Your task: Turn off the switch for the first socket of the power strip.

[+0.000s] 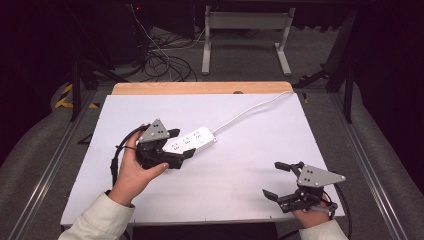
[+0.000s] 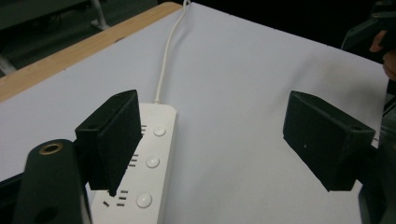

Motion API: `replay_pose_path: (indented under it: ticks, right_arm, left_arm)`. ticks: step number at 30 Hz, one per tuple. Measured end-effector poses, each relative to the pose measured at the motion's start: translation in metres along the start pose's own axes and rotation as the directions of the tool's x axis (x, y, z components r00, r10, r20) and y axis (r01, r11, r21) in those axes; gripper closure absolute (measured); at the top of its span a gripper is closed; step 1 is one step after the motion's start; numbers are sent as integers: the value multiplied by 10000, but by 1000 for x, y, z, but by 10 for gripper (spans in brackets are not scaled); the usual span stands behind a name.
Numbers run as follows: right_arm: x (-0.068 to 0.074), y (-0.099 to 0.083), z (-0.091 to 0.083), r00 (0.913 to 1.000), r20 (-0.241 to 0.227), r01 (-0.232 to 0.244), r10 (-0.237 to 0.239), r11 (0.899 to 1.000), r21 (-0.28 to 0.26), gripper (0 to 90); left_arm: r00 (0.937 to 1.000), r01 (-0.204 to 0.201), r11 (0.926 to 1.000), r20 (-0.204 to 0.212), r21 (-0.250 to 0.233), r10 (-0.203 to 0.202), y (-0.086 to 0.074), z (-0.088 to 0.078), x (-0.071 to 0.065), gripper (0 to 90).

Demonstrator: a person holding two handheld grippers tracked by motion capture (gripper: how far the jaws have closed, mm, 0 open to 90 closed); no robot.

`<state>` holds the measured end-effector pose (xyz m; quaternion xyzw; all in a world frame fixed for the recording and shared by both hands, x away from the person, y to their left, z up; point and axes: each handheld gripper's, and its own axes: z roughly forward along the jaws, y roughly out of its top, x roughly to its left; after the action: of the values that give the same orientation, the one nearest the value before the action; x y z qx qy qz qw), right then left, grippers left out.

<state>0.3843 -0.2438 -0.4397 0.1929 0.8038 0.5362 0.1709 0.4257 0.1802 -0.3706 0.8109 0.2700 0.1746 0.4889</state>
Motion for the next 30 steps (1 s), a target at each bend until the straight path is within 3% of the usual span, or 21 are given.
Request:
replay_pose_path:
  ticks: [2,7,9,14,20,23,30]
  right_arm:
    - [0,0,0,10000,4,3,-3,10000,-3,91]
    - [0,0,1,10000,-10,-13,13,10000,8,91]
    - [0,0,1,10000,-8,-3,3,10000,16,90]
    - [0,0,1,10000,0,-25,25,10000,-6,90]
    - [0,0,1,10000,44,-16,16,10000,-13,90]
    - [0,0,0,10000,49,-14,15,10000,-17,90]
    - [0,0,0,10000,18,1,-1,10000,-7,90]
  left_arm:
    - [9995,-309,9988,79,-375,312,-9,-8,-1,196]
    - [9995,-281,9960,119,-846,292,-30,-22,1,186]
    - [9999,-137,9955,56,-933,143,-39,-26,1,183]
    - [9997,-234,9943,-55,-1039,230,-59,-34,5,158]
    - [9962,-706,9932,-580,-929,654,-81,-39,4,158]
    - [9975,-567,9948,-474,-847,528,-91,-40,4,155]
    - [9987,443,9958,-227,-797,-462,-116,-40,11,181]
